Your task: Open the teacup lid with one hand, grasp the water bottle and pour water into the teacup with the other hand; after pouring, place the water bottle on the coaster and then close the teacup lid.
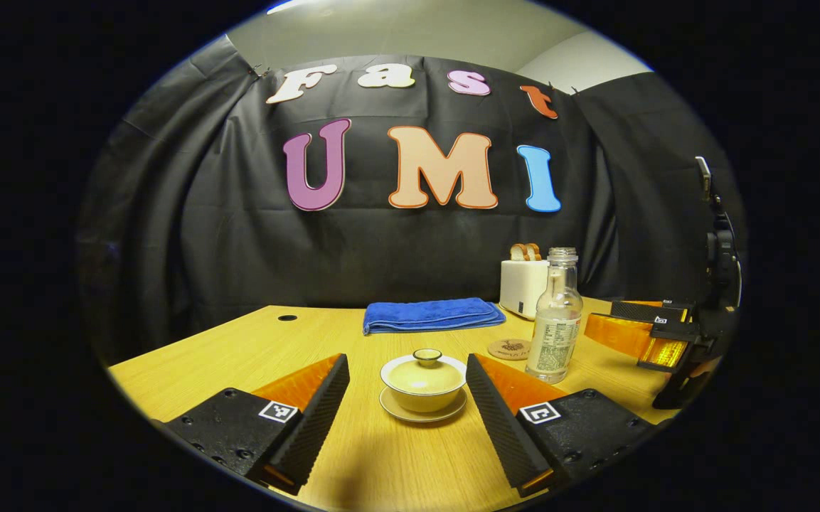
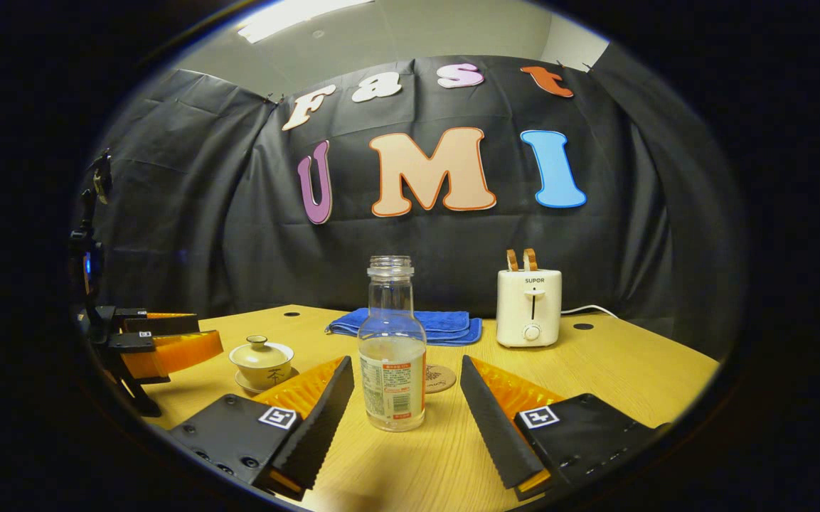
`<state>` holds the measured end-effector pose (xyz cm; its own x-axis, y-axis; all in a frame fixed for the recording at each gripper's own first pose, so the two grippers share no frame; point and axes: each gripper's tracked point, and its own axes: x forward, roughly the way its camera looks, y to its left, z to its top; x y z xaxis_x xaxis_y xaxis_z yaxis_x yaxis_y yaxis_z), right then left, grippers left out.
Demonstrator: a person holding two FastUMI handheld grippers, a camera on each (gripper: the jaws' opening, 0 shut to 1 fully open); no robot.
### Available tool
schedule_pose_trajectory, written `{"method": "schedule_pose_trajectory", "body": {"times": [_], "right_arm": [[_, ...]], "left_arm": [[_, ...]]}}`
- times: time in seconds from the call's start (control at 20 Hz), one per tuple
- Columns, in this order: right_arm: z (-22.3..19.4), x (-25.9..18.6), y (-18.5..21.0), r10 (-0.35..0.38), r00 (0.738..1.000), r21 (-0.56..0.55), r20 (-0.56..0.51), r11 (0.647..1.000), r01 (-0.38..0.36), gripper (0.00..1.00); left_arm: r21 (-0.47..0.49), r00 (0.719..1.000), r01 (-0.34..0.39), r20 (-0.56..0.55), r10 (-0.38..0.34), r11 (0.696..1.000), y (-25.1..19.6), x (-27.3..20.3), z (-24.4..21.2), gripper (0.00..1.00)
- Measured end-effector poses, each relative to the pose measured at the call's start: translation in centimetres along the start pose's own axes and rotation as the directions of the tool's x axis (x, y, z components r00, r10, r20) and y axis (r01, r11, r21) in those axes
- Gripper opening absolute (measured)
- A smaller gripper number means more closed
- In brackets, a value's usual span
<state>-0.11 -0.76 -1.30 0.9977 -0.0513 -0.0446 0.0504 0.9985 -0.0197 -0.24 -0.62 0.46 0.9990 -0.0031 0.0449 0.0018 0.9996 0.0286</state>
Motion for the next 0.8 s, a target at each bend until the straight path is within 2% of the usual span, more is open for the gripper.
{"method": "schedule_pose_trajectory", "body": {"times": [0.2, 0.45, 0.65, 0.8], "right_arm": [[0.1, 0.1, -0.1, -0.006, 1.000, -0.001, 0.002, 1.000, 0.006, 0.96], [0.0, 0.0, -0.3, -0.014, 1.000, -0.002, 0.005, 1.000, 0.014, 0.97], [0.0, 0.0, -0.3, -0.017, 1.000, -0.002, 0.005, 1.000, 0.017, 0.96], [0.2, -0.1, -0.3, -0.017, 1.000, -0.002, 0.005, 1.000, 0.017, 0.96]], "left_arm": [[0.002, 1.000, -0.019, -0.004, 0.019, 1.000, 0.4, 0.1, -0.1, 0.96], [0.000, 0.999, 0.040, 0.007, -0.040, 0.999, -0.7, 0.5, 0.1, 0.96], [-0.001, 1.000, 0.024, 0.001, -0.024, 1.000, -0.4, 1.6, -0.1, 0.96], [-0.001, 0.997, 0.073, 0.003, -0.073, 0.997, -1.4, 2.7, -0.1, 0.97]]}}
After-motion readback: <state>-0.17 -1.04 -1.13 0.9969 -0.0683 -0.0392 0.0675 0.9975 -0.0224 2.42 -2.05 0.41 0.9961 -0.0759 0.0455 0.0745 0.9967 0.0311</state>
